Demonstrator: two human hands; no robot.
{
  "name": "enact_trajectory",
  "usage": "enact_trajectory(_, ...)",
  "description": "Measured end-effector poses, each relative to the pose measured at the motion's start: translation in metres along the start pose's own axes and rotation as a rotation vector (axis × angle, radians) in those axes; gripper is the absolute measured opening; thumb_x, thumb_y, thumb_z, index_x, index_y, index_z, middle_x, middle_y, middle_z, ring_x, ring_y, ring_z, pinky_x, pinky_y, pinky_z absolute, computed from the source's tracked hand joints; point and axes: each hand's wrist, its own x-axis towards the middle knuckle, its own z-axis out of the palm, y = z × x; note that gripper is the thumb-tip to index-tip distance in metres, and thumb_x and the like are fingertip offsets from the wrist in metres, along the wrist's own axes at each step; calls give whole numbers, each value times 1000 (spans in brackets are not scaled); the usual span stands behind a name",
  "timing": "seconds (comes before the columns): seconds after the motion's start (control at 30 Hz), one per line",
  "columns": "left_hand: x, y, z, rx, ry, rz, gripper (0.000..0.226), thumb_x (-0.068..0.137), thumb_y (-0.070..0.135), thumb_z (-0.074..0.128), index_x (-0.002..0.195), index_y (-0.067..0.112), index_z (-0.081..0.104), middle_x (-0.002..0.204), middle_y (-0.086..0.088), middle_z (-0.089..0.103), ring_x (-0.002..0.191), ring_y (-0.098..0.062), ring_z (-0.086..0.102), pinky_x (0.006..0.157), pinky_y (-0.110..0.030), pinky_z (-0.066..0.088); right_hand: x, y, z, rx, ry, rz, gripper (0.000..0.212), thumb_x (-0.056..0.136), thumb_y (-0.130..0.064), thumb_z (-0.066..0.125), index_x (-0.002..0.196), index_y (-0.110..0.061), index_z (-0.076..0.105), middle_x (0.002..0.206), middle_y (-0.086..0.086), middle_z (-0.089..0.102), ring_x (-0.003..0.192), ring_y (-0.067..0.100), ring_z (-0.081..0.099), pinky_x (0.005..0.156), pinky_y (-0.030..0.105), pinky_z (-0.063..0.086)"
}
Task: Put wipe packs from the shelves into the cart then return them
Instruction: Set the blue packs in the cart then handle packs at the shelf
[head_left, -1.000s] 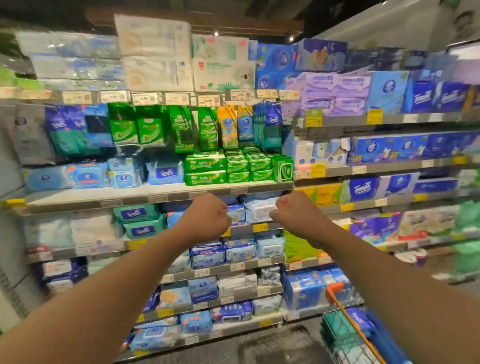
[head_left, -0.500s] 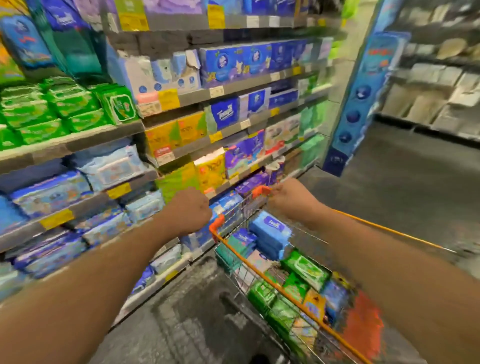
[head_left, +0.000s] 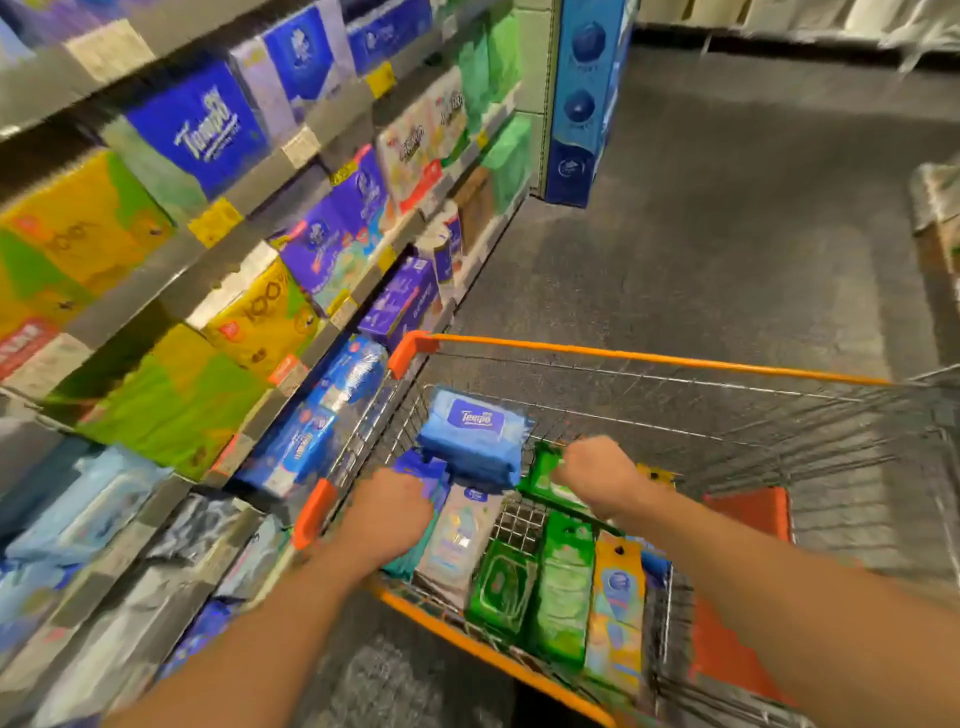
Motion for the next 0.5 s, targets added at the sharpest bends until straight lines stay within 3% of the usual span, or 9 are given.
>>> enact_trajectory(0.1,39,-14,24,-60,1,-60,30,88,26,51,65,8,51,95,-19,69,94,-34,64,66,-32,37,31,21,24,145,-49,118,21,93,-21,57,73,-15,55,76,8,54,68,21,50,64,29,45)
enact_trajectory(0.17,65,-21,35,-118,37,-111,35,85,13,60,60,13,37,78,-16,63,81,-35,60,60,-34,35,51,31,40,289,-41,193,26,92,-21,60,67,-19,53,66,0,49,56,12,44,54,23,39)
enact_trajectory(0.2,78,-24,40,-210,40,-136,33,83,11,63,62,15,40,70,-11,59,75,-32,57,58,-32,36,62,35,48,345,-34,218,24,92,-21,61,69,-19,54,65,-2,48,55,10,42,52,22,37)
enact_trajectory(0.23,92,-25,41,-246,38,-147,28,82,13,67,65,17,45,68,-5,58,73,-29,57,58,-31,37,72,38,57,398,-27,240,21,91,-21,62,72,-18,56,66,-3,48,55,9,42,52,22,36)
enact_trajectory(0.3,125,-32,50,-348,64,-98,15,82,19,72,82,20,57,82,-3,64,81,-25,63,70,-31,46,95,43,73,481,-20,283,16,91,-21,63,78,-13,61,65,-2,49,53,9,41,49,22,34)
enact_trajectory(0.4,179,-42,71,-363,77,-4,35,84,24,70,117,15,59,116,-10,63,106,-27,62,95,-38,48,134,49,95,536,40,337,23,91,-22,63,81,-1,64,61,5,45,52,14,36,47,26,25)
enact_trajectory(0.5,217,-46,85,-367,52,25,50,85,31,70,127,9,55,124,-11,59,113,-29,57,96,-34,43,171,53,110,742,149,419,28,86,-31,71,73,-17,51,62,5,44,54,17,41,48,22,28)
